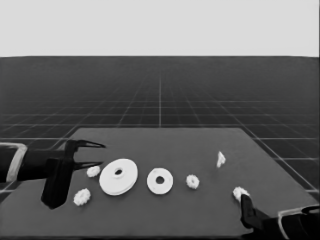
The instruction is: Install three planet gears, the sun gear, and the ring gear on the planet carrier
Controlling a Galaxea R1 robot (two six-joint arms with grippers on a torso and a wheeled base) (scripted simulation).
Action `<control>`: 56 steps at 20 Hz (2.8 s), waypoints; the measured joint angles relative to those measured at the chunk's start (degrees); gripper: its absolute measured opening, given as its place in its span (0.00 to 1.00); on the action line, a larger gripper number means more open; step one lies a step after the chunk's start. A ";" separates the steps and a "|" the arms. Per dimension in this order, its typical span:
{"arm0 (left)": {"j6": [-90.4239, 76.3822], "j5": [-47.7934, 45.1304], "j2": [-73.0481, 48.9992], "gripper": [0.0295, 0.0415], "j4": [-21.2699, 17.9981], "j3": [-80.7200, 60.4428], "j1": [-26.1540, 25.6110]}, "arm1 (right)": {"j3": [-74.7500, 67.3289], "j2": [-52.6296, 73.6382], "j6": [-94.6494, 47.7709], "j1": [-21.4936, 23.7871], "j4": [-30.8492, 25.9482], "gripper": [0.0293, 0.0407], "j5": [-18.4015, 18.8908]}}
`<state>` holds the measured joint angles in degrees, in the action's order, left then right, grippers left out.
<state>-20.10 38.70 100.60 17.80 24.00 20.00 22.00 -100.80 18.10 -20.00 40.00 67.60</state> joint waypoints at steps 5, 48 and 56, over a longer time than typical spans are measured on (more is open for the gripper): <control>27.73 17.84 1.17 0.79 18.09 9.45 -14.02 | -0.20 -0.09 -0.02 -0.64 -0.54 0.76 -0.14; 91.72 48.31 65.97 0.14 -9.22 71.06 -18.73 | 0.16 0.00 0.00 -0.32 -0.03 0.81 0.01; 86.77 45.52 75.75 0.14 -4.65 85.98 -24.22 | 0.16 0.00 0.00 -0.32 -0.03 0.81 0.01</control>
<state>66.67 84.22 176.35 13.15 109.98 -4.22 22.16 -100.80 18.10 -20.32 39.97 67.61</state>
